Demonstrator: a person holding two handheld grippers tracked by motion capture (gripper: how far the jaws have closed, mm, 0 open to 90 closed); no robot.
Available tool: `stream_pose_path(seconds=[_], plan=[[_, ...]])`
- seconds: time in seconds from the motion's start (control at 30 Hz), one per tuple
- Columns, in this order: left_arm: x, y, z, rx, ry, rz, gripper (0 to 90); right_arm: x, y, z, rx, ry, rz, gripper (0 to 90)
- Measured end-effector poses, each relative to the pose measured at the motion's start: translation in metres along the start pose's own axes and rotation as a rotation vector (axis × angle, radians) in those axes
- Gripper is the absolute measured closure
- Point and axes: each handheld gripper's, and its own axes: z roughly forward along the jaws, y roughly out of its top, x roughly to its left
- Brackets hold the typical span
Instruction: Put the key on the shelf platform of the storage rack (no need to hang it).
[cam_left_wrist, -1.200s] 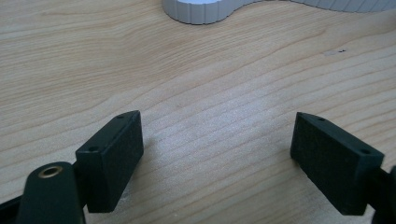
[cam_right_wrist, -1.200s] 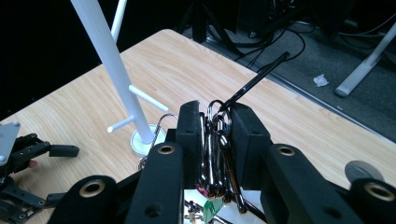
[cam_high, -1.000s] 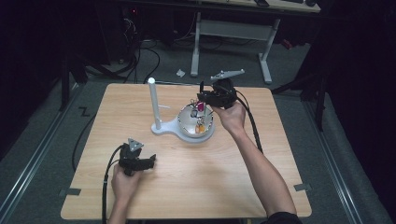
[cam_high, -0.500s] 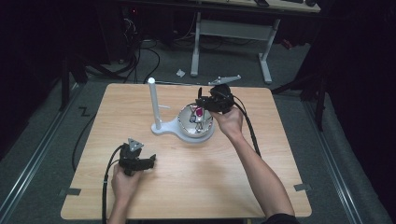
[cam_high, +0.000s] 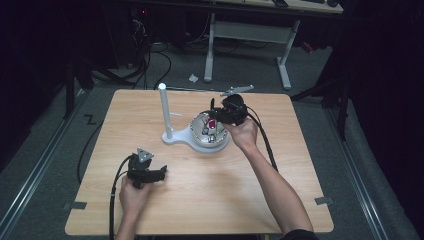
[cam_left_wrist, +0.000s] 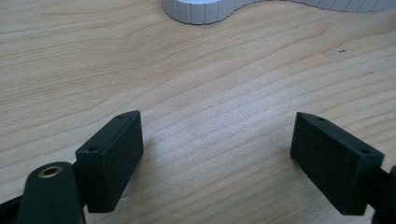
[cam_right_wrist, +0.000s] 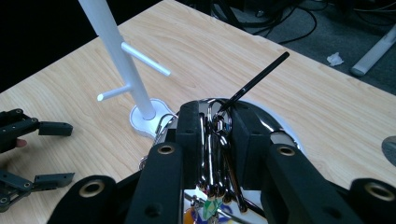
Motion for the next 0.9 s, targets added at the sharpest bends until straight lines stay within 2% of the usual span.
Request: stream_pose_path(seconds=[0.77, 0.8, 0.9], plan=[[0.0, 0.0, 0.0, 0.004, 0.0, -0.005, 17.6, -0.006, -0.026, 0.022, 0.056, 0.007, 0.044, 74.8], [-0.001, 0.0, 0.0, 0.004, 0.007, -0.02, 17.5, -0.006, -0.027, 0.023, 0.055, 0.008, 0.047, 74.8], [-0.001, 0.0, 0.0, 0.004, 0.007, -0.021, 17.6, -0.007, -0.027, 0.023, 0.057, 0.005, 0.047, 74.7]])
